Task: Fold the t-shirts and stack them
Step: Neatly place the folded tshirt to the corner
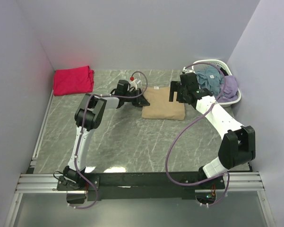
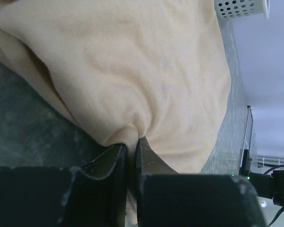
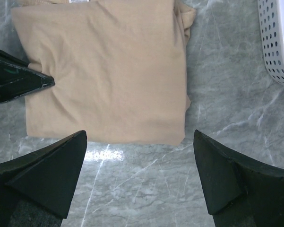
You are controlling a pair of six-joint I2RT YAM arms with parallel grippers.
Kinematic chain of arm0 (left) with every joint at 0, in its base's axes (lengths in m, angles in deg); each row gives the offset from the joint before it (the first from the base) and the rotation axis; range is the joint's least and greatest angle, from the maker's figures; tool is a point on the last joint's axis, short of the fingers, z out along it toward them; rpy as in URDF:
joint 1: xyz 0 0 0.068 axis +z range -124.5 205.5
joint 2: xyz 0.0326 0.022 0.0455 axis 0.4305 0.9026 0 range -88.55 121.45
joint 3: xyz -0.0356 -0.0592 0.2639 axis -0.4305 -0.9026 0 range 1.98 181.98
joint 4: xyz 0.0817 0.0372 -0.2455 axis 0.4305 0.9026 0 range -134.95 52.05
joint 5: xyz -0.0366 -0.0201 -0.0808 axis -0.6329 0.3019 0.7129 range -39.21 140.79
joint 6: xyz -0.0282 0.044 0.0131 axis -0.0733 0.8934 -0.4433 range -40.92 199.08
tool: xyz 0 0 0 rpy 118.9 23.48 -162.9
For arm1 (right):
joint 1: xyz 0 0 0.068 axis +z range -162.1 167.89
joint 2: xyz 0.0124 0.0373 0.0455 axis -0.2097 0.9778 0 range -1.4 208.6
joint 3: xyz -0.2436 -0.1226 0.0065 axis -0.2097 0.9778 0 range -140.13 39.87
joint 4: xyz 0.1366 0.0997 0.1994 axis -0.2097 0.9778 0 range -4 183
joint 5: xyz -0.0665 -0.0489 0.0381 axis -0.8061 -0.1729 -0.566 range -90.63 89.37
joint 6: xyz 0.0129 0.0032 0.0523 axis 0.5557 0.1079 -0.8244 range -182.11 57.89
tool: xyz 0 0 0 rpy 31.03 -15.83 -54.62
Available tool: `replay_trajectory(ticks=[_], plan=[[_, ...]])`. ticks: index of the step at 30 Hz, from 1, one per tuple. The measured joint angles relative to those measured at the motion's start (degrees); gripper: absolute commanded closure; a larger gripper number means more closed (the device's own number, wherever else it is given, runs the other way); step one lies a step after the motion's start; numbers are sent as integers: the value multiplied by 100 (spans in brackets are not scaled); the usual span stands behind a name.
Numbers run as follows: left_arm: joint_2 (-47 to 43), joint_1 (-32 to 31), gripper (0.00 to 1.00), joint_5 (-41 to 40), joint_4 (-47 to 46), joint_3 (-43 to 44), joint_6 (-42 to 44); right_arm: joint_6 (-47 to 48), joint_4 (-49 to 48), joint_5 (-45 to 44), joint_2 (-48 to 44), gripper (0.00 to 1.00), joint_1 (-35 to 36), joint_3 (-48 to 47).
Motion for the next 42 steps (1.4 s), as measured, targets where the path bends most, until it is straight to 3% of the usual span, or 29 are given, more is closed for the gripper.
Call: replay_trajectory(ticks=[1, 8, 9, 12, 14, 17, 26, 42], plan=[[26, -22, 99, -4, -4, 39, -42, 0, 0, -7, 0, 0, 0, 0], [74, -164, 99, -111, -7, 138, -140, -227, 4, -81, 61, 0, -249, 31], [74, -170, 88, -118, -4, 138, -146, -269, -4, -31, 101, 0, -341, 39], [74, -173, 38, -131, -2, 140, -142, -422, -81, 260, 315, 0, -741, 129], [52, -181, 21, 9, -66, 151, -267, -483, -94, 468, 542, 0, -955, 142], [-107, -245, 10, -13, -72, 155, -225, -566, -232, 957, 1014, 0, -1156, 164], [-144, -278, 6, -42, -114, 149, -249, -817, -767, 1961, 1576, 0, -1329, 380], [-74, -282, 7, 52, -343, 151, -459, -863, -1062, 2306, 2129, 0, -1360, 205]])
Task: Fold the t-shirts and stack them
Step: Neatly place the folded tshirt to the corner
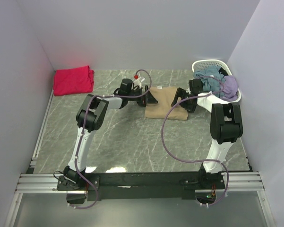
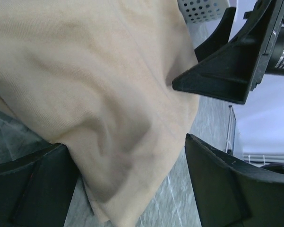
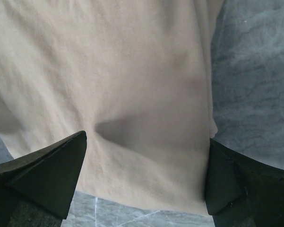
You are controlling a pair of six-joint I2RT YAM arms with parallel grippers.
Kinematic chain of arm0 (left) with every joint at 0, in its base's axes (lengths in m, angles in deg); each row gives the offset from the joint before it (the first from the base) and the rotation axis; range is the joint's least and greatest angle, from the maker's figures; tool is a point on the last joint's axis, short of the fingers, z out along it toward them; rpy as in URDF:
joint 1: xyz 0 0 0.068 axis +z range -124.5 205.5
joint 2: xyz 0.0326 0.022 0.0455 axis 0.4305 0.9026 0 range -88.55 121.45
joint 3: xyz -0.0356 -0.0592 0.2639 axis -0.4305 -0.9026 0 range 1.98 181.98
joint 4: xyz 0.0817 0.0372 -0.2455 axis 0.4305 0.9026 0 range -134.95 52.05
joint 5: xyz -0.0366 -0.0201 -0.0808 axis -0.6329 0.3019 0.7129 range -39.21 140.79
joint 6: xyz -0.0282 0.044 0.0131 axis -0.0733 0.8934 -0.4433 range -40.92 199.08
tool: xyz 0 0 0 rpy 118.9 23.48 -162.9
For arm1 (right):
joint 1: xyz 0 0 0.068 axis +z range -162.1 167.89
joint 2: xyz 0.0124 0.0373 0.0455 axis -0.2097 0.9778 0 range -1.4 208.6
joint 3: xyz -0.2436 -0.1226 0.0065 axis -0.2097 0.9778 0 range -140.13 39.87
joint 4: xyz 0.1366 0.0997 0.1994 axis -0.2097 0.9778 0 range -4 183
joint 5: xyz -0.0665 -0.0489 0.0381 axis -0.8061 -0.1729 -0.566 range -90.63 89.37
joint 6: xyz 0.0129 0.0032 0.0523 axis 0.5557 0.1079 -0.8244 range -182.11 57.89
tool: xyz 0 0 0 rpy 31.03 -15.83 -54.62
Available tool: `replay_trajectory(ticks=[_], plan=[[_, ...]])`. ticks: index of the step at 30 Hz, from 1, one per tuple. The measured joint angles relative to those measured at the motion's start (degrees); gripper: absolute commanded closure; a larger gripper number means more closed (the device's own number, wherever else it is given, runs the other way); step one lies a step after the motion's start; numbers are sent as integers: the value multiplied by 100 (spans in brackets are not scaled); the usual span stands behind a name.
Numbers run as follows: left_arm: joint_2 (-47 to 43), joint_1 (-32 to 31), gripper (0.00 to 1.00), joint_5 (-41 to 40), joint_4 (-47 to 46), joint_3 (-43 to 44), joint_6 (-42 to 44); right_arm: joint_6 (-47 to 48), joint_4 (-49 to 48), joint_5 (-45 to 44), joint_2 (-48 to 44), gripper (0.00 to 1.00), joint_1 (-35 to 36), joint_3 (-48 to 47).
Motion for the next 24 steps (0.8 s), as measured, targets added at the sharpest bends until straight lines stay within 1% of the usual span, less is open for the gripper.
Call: replay_trajectory(ticks=[4, 10, 11, 13, 14, 15, 17, 18, 20, 21, 22, 24], plan=[[103, 0, 7, 92, -291, 13, -216, 48, -17, 313, 15, 0, -9, -7], [229, -22, 10, 170, -457, 129, -398, 63, -48, 654, 87, 0, -42, -63], [251, -31, 11, 173, -476, 157, -415, 66, -55, 697, 98, 0, -44, -68], [289, -50, 18, 173, -492, 205, -435, 70, -74, 776, 111, 0, -44, -70], [319, -57, 23, 170, -492, 232, -444, 74, -83, 807, 120, 0, -42, -72], [358, -68, 34, 168, -498, 278, -448, 85, -83, 831, 129, 0, -42, -79], [420, -90, 48, 146, -450, 345, -450, 96, -79, 868, 153, 0, -42, -111], [468, -109, 60, 114, -400, 367, -431, 107, -81, 892, 166, 0, -42, -127], [546, -136, 70, 98, -332, 396, -409, 118, -79, 911, 179, 0, -42, -146], [579, -151, 81, 103, -282, 396, -426, 133, -76, 911, 179, 0, -39, -146], [610, -162, 85, 111, -278, 398, -435, 136, -76, 911, 179, 0, -39, -146], [634, -179, 99, 120, -256, 404, -457, 151, -74, 911, 179, 0, -35, -146]])
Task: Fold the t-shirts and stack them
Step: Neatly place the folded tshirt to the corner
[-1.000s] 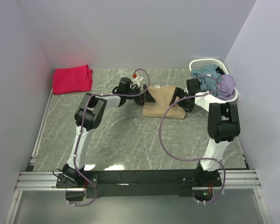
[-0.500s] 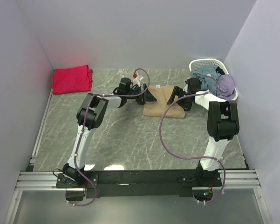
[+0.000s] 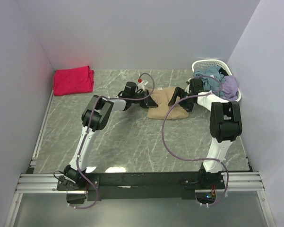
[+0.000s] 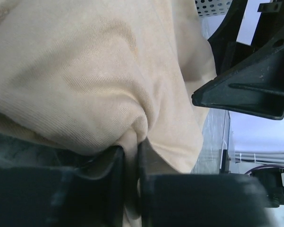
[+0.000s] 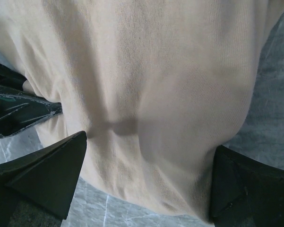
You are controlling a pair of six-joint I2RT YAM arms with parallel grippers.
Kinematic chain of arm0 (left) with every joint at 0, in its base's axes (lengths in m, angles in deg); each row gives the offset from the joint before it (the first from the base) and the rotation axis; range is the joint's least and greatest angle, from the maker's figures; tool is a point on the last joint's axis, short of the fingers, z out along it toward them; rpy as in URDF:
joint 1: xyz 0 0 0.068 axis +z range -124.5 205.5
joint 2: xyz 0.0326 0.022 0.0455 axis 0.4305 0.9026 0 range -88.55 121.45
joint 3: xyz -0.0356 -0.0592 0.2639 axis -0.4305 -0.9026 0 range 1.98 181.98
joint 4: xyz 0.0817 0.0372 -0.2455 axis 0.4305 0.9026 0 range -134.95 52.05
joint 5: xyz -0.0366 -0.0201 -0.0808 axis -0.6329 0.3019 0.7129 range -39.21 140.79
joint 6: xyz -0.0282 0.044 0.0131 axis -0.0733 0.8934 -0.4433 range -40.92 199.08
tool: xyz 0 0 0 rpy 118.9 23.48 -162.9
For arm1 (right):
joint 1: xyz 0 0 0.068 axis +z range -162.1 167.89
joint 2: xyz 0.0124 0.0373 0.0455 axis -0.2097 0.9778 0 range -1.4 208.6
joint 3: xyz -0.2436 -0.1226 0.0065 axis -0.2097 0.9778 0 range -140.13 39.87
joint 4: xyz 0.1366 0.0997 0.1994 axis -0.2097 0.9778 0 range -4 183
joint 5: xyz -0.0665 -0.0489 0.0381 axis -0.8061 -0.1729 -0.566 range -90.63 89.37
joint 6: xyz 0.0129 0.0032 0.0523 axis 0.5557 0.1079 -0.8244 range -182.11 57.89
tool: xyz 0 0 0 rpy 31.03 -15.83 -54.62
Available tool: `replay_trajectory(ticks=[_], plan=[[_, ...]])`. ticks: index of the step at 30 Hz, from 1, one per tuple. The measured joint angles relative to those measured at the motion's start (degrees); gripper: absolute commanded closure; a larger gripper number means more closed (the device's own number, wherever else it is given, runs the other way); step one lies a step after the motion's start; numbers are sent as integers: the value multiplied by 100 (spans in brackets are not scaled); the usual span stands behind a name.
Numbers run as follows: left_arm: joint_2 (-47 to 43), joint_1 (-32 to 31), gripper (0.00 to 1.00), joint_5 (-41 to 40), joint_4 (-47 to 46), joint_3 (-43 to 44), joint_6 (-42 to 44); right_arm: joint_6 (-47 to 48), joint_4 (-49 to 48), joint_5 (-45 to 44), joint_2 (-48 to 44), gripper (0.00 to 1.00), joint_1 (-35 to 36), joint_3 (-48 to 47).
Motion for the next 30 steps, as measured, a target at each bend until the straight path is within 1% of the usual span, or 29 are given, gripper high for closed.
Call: replay_trajectory(ticks=[8, 11, 15, 17, 20, 24, 30], plan=[[-26, -11, 99, -48, 98, 13, 24, 4, 7, -81, -20, 0, 13, 4], [-212, -39, 99, -385, 590, 37, 302, 24, 26, -313, -164, 0, 42, 118], [-640, -55, 99, -1305, 1563, 37, 892, 33, 162, -610, -654, 0, 48, 334], [-866, 9, 99, -1742, 2017, 37, 1180, 50, 225, -743, -962, 0, 52, 350], [-1172, 203, 99, -2188, 2496, 37, 1517, 83, 240, -857, -1360, 0, 55, 348], [-1443, 494, 99, -2544, 2997, 188, 1904, 133, 284, -931, -1674, 0, 55, 345], [-1480, 732, 99, -2752, 3580, 732, 2328, 155, 356, -946, -1731, 0, 55, 348]])
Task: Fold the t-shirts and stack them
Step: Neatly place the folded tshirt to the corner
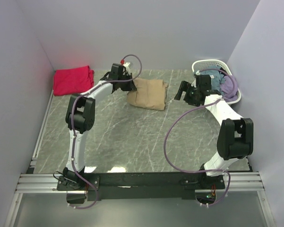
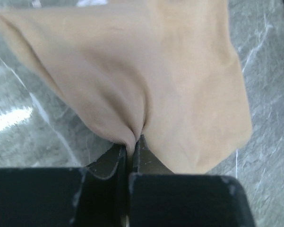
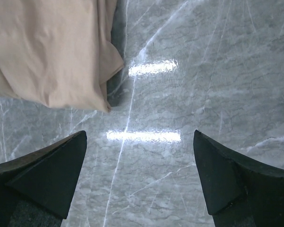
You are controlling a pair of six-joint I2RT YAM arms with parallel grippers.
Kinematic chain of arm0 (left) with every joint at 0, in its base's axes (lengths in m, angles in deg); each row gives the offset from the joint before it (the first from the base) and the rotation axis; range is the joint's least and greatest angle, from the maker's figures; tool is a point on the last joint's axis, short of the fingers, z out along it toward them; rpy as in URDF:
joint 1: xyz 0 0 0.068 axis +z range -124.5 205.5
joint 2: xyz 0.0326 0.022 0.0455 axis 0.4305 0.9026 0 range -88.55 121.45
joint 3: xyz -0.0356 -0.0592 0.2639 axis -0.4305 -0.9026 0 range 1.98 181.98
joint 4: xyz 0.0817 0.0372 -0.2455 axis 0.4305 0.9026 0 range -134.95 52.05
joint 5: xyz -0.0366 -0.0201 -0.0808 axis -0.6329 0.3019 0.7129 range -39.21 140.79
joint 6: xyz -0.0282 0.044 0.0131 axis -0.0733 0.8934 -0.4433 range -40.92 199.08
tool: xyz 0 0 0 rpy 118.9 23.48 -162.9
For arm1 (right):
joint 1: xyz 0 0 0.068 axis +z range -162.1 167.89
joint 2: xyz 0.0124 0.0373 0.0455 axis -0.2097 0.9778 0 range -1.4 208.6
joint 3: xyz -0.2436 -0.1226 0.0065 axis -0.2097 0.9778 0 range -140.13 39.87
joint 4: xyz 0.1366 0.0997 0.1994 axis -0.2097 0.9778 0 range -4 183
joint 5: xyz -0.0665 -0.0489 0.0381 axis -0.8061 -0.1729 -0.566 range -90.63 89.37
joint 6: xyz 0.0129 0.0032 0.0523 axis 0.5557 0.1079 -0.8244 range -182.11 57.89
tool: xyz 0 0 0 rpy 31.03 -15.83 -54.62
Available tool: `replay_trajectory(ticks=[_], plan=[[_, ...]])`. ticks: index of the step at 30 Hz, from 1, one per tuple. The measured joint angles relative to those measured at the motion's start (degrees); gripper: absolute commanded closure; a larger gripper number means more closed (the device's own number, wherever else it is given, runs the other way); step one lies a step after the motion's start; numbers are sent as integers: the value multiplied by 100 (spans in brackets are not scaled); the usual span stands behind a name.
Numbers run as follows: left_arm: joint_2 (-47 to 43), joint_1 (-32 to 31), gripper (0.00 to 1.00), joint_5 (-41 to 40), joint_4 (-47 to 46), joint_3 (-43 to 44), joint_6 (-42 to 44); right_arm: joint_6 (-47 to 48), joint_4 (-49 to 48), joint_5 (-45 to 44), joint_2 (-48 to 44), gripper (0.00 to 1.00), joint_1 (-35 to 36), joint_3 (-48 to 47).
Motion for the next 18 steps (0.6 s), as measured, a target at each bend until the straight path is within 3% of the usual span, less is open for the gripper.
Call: replay_trajectory(ticks=[9, 14, 18], plan=[[4, 90, 99, -136, 1010, 1134, 586, 0, 15, 52, 11, 0, 17, 66], [120, 415, 99, -402, 1480, 2052, 942, -2, 11, 66, 66, 0, 122, 66], [140, 758, 99, -654, 1604, 2238, 1152, -2, 11, 68, 151, 0, 223, 61]])
